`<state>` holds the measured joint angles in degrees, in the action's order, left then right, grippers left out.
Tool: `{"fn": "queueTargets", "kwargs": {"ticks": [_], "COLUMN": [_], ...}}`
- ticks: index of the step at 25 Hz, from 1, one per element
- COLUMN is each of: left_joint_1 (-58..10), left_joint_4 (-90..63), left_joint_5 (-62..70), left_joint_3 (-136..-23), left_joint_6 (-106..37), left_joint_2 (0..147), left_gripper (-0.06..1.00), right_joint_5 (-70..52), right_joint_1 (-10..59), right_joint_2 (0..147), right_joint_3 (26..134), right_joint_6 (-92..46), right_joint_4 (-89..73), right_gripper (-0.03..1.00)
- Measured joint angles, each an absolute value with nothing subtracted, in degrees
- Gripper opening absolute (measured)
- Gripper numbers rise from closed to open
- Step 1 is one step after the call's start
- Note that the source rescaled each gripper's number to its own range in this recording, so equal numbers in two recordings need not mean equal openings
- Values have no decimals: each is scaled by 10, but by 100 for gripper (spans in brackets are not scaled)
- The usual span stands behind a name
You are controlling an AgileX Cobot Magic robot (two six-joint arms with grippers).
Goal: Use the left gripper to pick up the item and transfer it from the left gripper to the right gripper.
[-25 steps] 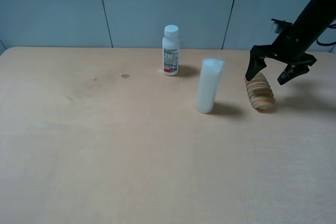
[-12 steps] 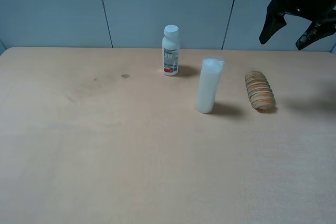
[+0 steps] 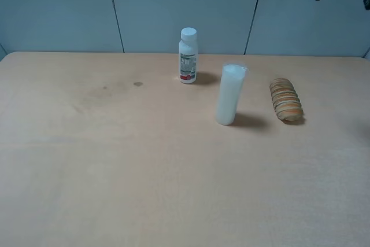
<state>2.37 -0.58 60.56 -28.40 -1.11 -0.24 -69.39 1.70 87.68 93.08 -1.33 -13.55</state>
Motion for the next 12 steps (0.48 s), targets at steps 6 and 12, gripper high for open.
{"fn": "queueTargets", "kwargs": {"ticks": [6,12], "left_joint_1": [24,24], "left_joint_4": [-6,-6], "left_joint_5": [606,606], "left_joint_3": [-284,-284], "left_joint_6": [-11,-11], "left_joint_2": [-2,-2], "left_gripper": [88,88], "right_joint_5": [-694,-694], "right_joint_1": [17,18], "right_joint_2": [769,662], "right_joint_3": [884,786], "right_joint_6": [-11,-11], "right_joint_4": [-135,-130], "right_gripper": [100,100]}}
